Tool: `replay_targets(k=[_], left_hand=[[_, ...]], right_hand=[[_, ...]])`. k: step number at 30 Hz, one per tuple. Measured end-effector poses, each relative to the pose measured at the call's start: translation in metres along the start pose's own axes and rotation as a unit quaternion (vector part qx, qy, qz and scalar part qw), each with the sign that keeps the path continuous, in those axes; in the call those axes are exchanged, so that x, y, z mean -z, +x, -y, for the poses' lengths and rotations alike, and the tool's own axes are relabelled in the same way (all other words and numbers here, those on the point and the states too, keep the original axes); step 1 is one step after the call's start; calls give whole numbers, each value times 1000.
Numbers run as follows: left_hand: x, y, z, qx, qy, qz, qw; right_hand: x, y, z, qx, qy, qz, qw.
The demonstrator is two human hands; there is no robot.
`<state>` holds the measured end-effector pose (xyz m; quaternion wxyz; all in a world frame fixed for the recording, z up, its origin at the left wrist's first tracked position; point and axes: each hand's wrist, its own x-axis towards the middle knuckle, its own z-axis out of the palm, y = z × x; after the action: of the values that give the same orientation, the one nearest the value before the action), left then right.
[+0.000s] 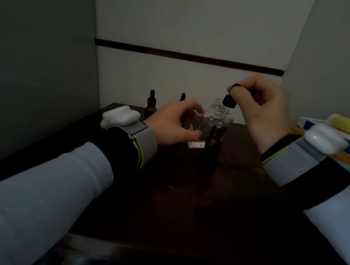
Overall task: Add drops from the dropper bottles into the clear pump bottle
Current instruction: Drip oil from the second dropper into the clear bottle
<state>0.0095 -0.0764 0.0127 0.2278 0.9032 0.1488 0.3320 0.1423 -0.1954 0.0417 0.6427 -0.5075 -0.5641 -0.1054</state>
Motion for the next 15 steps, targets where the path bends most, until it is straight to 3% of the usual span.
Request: replay_targets(k=[15], left_hand=[[0,1,1,0,0,7,1000]], right_hand=[[0,0,-1,28,-3,24,999]])
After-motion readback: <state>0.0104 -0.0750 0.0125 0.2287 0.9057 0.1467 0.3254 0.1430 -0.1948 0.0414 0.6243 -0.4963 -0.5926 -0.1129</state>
